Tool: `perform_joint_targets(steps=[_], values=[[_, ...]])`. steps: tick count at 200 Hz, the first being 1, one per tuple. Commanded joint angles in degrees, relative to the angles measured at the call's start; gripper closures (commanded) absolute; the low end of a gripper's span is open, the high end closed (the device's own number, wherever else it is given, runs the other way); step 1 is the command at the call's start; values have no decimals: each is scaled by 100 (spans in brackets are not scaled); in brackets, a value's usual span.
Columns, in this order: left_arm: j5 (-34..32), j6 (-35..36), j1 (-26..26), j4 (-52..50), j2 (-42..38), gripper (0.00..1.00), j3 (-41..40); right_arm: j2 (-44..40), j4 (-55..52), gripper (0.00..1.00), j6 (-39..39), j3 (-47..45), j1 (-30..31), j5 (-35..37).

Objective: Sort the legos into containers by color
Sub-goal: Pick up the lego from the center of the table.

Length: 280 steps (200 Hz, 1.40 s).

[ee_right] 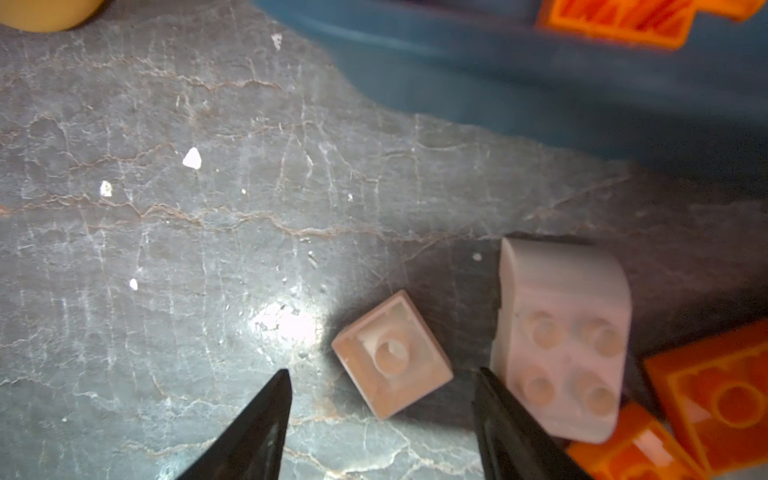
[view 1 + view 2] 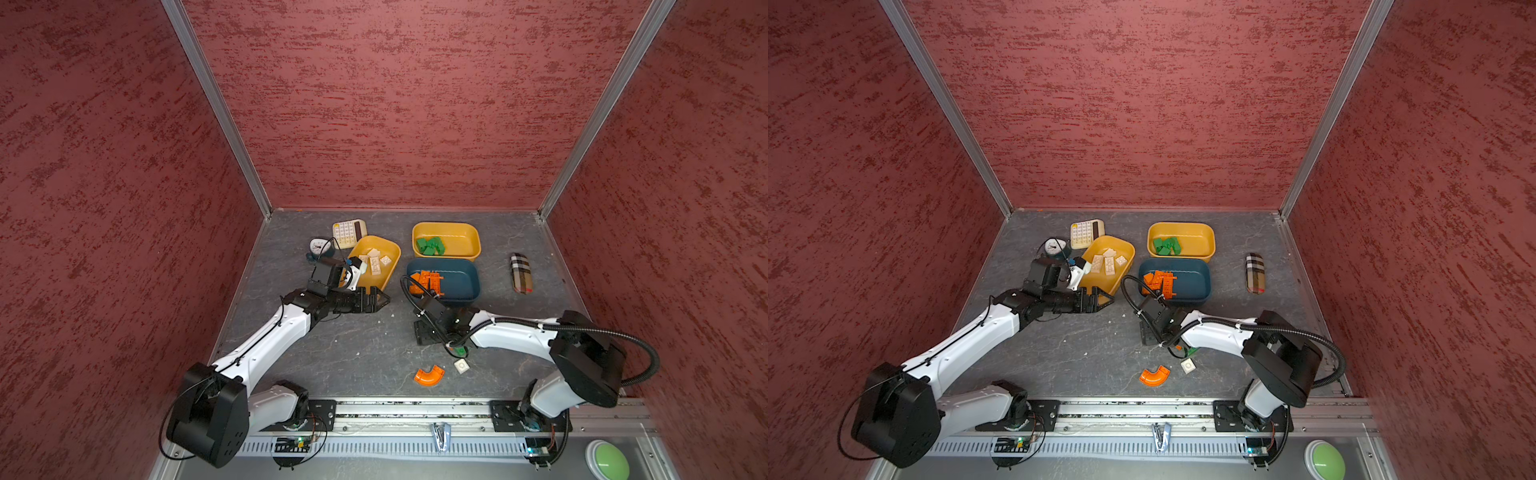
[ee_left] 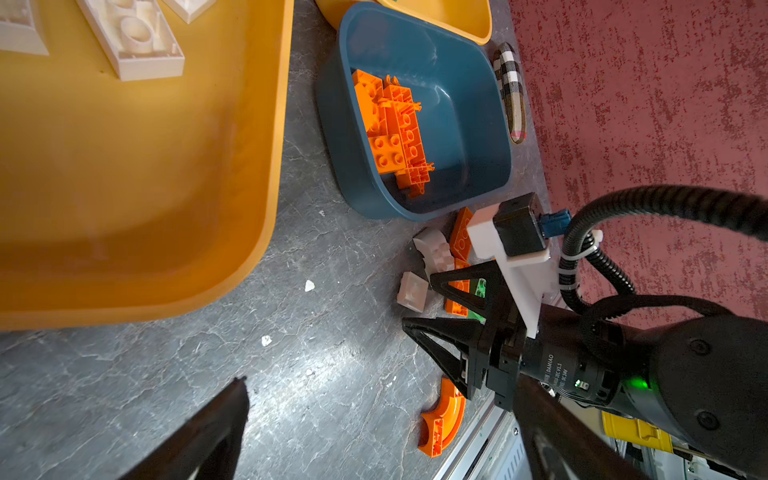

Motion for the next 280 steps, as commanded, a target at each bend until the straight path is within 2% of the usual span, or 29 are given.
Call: perform_joint_targets(steps=[1, 63, 116, 150, 188, 225, 248, 280], values=[[85, 147, 43, -5, 13, 1, -29, 114, -63, 28, -253, 220, 29, 283], [117, 155, 70, 39, -10, 1, -124, 407, 17, 20, -970, 465, 23, 346], [148, 155, 79, 42, -34, 1, -161, 626, 128, 20, -1765, 580, 19, 42], [137, 180, 85, -103, -190, 1, -161, 542, 60, 28, -1897, 442, 25, -264], [113, 199, 168, -292, -360, 1, -202, 535, -136, 44, -1892, 412, 25, -328], [105, 174, 286, -410, -530, 0, -285, 550, -295, 56, -1838, 423, 25, -203], [79, 157, 426, -513, -632, 1, -284, 573, -351, 68, -1792, 549, 24, -221], [58, 203, 681, -763, -753, 1, -223, 393, -343, 71, -1782, 920, 25, -492]])
